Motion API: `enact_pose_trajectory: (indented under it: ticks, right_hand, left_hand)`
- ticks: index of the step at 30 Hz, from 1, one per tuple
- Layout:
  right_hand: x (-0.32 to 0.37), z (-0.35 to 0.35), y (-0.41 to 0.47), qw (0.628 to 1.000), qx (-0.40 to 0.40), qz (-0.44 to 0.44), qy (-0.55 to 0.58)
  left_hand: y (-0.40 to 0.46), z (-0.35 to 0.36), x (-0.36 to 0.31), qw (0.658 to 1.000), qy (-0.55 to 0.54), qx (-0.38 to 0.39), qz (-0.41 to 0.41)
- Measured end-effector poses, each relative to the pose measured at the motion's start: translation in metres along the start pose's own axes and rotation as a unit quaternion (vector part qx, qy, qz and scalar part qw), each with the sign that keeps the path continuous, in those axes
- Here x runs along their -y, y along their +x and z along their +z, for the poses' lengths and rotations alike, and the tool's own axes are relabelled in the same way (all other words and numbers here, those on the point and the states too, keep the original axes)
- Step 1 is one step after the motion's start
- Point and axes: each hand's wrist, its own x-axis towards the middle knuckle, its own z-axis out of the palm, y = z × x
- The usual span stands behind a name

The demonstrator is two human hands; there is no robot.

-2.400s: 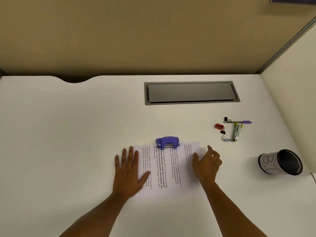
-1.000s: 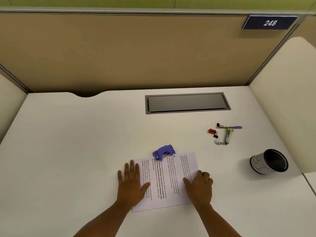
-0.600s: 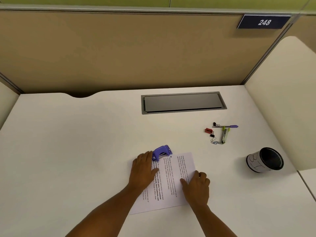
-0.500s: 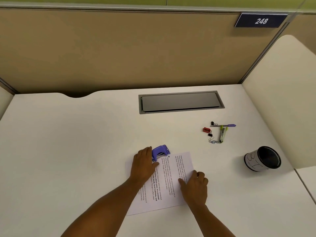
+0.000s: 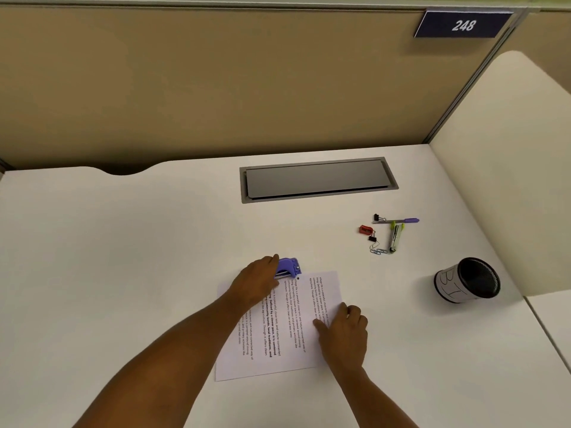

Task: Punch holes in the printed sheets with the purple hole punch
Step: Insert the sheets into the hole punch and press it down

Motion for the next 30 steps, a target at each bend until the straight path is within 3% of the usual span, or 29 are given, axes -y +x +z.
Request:
enact_pose_trajectory:
  ticks: [17,20,24,30]
  right_hand:
    - [-0.003,0.005,0.001,1.0,-0.007,-0.015,-0.017]
    - [-0.003,0.005,0.001,1.0,-0.007,-0.014,-0.016]
    - [-0.004,0.005,0.0,1.0,-0.01,-0.02,-0.02]
    - [-0.005,0.003,0.0,0.999,-0.017,-0.034,-0.034]
  left_hand:
    - [0.019,-0.015,0.007,0.999,-0.025,0.02,0.009]
    - [0.009,-0.01,0.011,0.998,-0.058,-0.015,-0.009]
    - [-0.016,0.01,0.025,0.99,-0.06,-0.089,-0.092]
    - [-0.049,0.044,0.044,0.993,0.001,-0.076,-0.091]
